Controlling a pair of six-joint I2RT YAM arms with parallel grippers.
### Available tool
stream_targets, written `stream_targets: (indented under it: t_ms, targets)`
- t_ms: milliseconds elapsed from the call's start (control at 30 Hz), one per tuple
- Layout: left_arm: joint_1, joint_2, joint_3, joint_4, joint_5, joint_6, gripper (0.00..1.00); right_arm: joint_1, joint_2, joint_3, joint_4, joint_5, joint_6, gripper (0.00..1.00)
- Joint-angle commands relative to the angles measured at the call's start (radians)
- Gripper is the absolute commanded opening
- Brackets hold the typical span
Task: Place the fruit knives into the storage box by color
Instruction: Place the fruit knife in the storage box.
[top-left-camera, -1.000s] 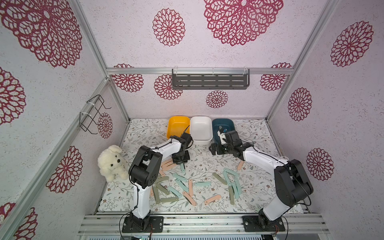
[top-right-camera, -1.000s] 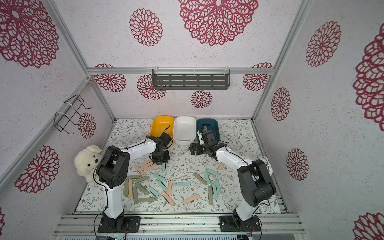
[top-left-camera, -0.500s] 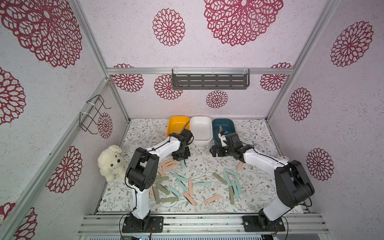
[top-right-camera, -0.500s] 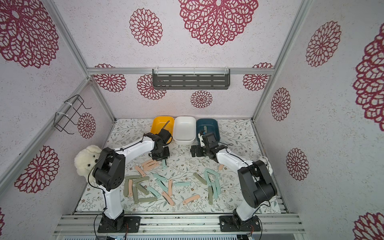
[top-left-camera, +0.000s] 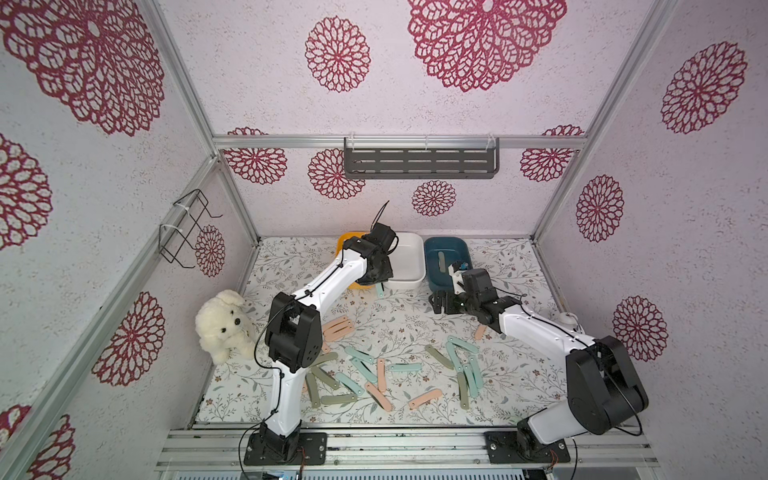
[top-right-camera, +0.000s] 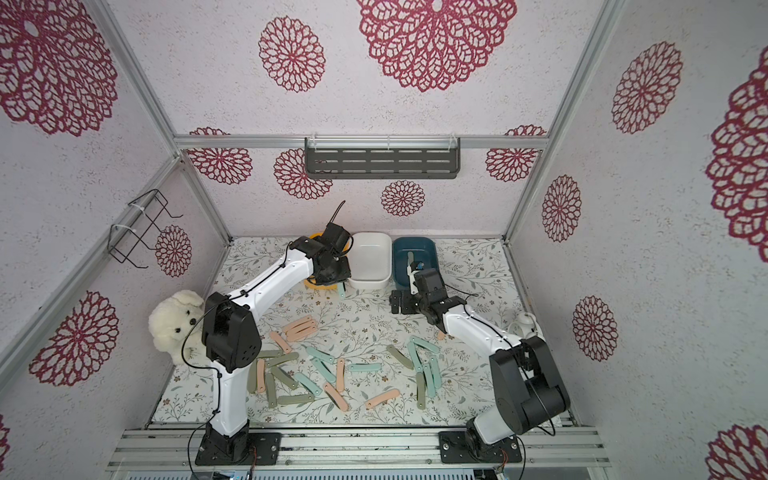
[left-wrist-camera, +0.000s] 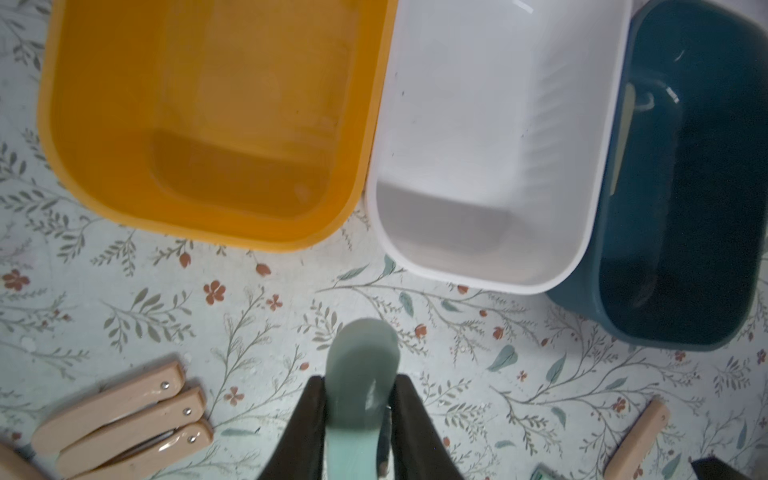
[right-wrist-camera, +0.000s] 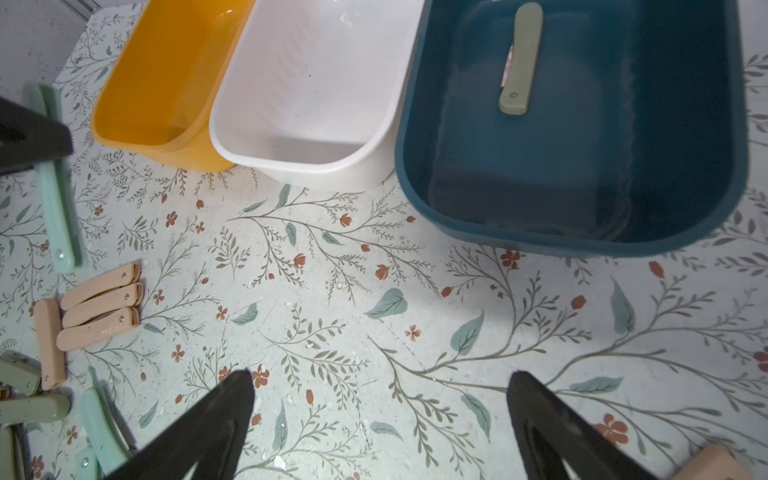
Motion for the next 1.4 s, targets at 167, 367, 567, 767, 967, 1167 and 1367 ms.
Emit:
stream_targets:
  t_ms: [167, 367, 567, 767, 967, 1167, 1367]
  targets:
    - [0.001, 0.269, 0.473, -0.082, -0.063, 0.103, 0.17, -0.066, -0.042, -0.012, 0.029, -0.035, 0.036, 0.99]
    - [0.007, 0.362, 0.498, 0.153, -0.057, 0.178, 0.17, -0.101, -0.069, -0.042, 0.031, -0.064, 0.048, 0.99]
    - [0.008, 0.464, 0.508, 0.339, -0.037, 0.21, 0.17, -0.104, -0.053, -0.049, 0.032, -0.089, 0.05, 0.99]
    - [0.007, 0.543, 0.526, 0.392, -0.034, 0.215, 0.17, -0.104, -0.032, -0.078, 0.068, -0.099, 0.057, 0.99]
    - [0.009, 0.572, 0.526, 0.411, -0.051, 0.236, 0.21, -0.102, -0.017, -0.091, 0.099, -0.114, 0.07, 0.99]
    - [0.011, 0.555, 0.55, 0.417, -0.041, 0.252, 0.51, -0.099, -0.015, -0.094, 0.086, -0.124, 0.065, 0.99]
    - [-0.005, 0.346, 0.429, 0.428, -0.003, 0.191, 0.83, -0.076, -0.028, -0.069, 0.055, -0.107, 0.044, 0.99]
